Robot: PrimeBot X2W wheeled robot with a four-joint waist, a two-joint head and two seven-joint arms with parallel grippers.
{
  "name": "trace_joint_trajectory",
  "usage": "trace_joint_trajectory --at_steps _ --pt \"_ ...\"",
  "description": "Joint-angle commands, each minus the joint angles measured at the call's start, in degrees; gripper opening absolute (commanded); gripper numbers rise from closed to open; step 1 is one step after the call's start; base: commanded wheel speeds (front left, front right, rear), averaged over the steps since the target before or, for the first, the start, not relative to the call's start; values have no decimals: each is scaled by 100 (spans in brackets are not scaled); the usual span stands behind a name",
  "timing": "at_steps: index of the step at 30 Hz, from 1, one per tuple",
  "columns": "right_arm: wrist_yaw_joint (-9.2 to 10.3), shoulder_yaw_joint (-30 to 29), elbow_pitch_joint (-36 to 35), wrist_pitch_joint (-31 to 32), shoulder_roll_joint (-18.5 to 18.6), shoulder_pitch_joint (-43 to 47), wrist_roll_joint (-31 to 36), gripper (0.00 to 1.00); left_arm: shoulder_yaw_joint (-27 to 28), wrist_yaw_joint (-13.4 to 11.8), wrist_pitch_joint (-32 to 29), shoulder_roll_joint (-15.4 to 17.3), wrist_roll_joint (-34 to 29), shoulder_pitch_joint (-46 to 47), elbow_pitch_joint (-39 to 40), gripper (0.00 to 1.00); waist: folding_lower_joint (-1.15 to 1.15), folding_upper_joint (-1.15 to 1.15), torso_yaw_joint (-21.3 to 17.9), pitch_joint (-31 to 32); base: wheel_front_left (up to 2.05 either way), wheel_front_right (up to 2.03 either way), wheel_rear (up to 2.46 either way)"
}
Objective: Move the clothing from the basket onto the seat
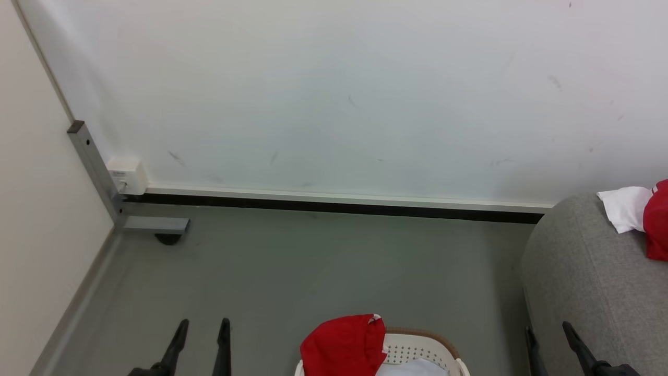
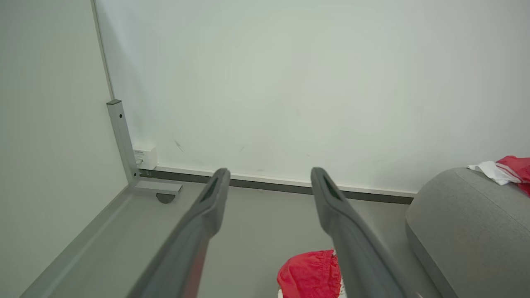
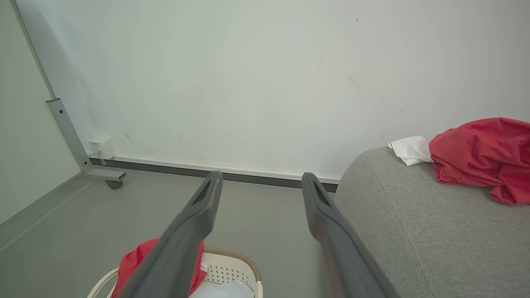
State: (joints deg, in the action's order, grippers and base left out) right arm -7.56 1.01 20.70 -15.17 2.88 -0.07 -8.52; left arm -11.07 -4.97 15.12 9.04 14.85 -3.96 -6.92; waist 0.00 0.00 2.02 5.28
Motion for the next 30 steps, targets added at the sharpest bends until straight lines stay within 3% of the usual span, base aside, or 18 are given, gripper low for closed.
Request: trace_joint_trajectory --at_steps 1,19,30 --pt "15 5 26 5 6 -48 -37 100 79 69 4 -53 -107 -68 -22 100 0 0 -31 -17 0 0 0" --pt "15 10 -100 5 5 -189 -41 100 359 475 3 -379 -503 199 -195 100 0 0 -393 -347 0 0 0" --pt "15 -104 -350 5 4 -649 100 100 -81 683 3 -499 -790 1258 -751 100 0 0 -673 -1354 0 0 0"
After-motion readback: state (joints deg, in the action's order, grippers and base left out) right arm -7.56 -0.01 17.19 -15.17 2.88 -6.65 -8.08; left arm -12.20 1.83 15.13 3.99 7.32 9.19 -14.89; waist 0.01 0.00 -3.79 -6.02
